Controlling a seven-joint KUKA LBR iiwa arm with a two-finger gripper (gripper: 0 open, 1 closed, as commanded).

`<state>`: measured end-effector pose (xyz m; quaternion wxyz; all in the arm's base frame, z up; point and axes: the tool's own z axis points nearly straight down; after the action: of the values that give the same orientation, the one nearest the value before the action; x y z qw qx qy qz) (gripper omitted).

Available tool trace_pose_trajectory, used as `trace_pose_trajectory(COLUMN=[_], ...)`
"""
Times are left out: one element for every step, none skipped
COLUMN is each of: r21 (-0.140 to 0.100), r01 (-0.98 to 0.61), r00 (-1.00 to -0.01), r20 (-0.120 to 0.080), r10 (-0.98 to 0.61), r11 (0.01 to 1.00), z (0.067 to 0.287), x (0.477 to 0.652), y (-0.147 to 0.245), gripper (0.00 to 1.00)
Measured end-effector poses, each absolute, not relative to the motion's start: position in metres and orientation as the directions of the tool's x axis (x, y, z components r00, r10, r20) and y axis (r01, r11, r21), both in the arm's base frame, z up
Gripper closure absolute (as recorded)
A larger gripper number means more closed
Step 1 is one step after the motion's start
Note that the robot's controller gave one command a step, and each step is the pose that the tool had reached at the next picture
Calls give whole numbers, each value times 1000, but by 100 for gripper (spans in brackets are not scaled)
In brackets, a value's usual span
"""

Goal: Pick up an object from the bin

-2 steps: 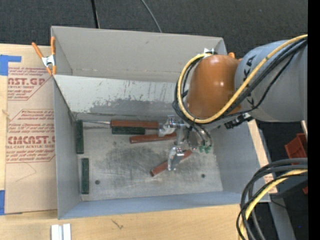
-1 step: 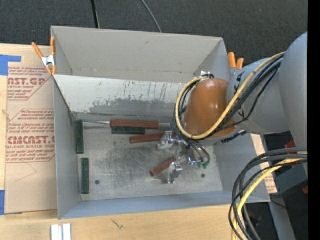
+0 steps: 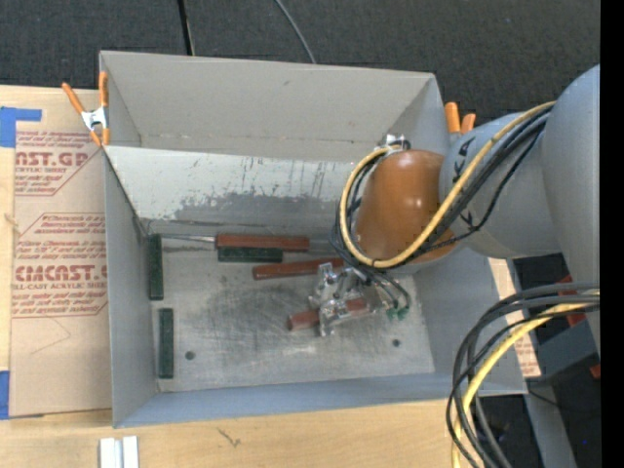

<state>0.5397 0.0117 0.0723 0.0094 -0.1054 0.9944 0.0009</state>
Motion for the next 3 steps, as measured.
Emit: trace_pose_trajectory(r21=[0, 1, 1], r01=[-226, -234, -231], r00=[-974, -972, -973], r20=[-17, -11, 1], r10=[-226, -234, -231], r11=[974, 972, 973], z=[75, 80, 97], x=[540, 538, 536], y=[12, 12, 11], gripper=[100, 100, 100])
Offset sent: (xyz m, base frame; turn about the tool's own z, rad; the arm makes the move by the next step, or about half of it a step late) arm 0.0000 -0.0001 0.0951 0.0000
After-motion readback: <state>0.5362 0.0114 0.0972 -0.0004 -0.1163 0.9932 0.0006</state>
